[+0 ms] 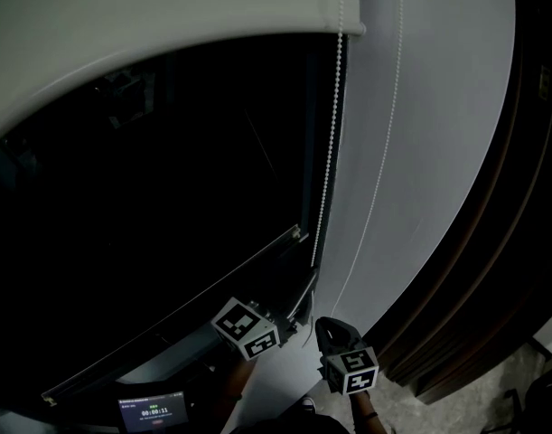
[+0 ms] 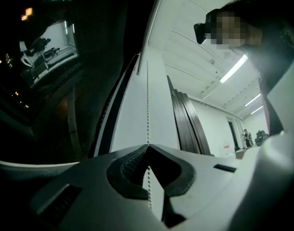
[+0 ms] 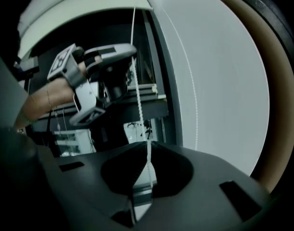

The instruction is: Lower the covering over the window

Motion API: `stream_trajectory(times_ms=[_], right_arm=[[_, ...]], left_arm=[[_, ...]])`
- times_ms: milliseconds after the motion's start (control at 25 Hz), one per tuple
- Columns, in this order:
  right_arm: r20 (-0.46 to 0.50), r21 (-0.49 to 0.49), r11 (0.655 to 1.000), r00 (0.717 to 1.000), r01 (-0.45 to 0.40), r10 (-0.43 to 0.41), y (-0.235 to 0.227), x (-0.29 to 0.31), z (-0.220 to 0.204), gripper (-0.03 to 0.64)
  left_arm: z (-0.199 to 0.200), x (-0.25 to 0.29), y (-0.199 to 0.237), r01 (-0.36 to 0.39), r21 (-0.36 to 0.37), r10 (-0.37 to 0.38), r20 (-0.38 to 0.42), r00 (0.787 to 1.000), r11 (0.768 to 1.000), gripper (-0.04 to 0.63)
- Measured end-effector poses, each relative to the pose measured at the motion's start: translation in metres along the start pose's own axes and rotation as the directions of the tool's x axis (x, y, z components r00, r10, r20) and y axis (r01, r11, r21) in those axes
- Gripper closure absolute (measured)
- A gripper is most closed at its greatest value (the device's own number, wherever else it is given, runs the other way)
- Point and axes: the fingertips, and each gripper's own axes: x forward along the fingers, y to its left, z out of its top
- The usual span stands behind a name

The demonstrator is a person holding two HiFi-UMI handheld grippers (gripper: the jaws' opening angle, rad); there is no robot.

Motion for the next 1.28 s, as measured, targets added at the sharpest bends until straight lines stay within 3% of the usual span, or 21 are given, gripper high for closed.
stream_trajectory(times_ms=[120,280,360,480,560,600,760,1080,1160,1280], right_arm=[[0.110,0.012,1.000,0.994,0.000,-0.002,-0.006,-0.019,0.048,0.603],[0.245,-0.035,0.999,0.969,-0.024,0.032,-0.005,-0.043,0.119,0.603],[0.268,-0.074,0.996,0.961,-0.053,0.071,0.003,-0.050,0.147,0.593],[0.247,-0.110,0.987,0.959,-0.113,0.138,0.021,-0.047,0.170,0.536],[0.230,-0.138,0.983,0.961,-0.121,0.150,0.023,-0.038,0.172,0.523],[0.225,-0.153,0.981,0.963,-0.118,0.151,0.022,-0.033,0.170,0.523],[0.230,-0.167,0.974,0.955,-0.151,0.188,0.035,-0.023,0.176,0.523],[0.332,-0.158,0.985,0.936,-0.064,0.114,0.032,-0.007,0.217,0.535],[0.343,-0.130,0.990,0.934,-0.056,0.098,0.029,-0.005,0.218,0.579],[0.387,-0.042,0.995,0.917,-0.091,0.100,0.026,-0.011,0.219,0.594]], left_arm=[[-0.007,-0.002,0.006,-0.028,-0.013,0.028,-0.021,0.999,1.000,0.592],[-0.072,-0.009,0.012,-0.043,-0.041,0.035,-0.190,0.981,0.998,0.592],[-0.120,-0.021,0.013,-0.063,-0.098,0.032,-0.290,0.957,0.993,0.592],[-0.192,-0.050,0.008,-0.107,-0.158,0.023,-0.459,0.888,0.982,0.592],[-0.229,-0.069,0.001,-0.131,-0.191,0.011,-0.528,0.849,0.973,0.592],[-0.240,-0.075,-0.003,-0.139,-0.211,0.004,-0.538,0.843,0.968,0.592],[-0.245,-0.082,-0.013,-0.141,-0.240,-0.013,-0.544,0.839,0.960,0.592],[-0.242,-0.083,-0.007,-0.161,-0.235,0.007,-0.546,0.838,0.959,0.592],[-0.242,-0.084,-0.009,-0.167,-0.243,0.008,-0.544,0.839,0.956,0.592],[-0.244,-0.083,-0.011,-0.157,-0.259,-0.004,-0.529,0.849,0.953,0.592]])
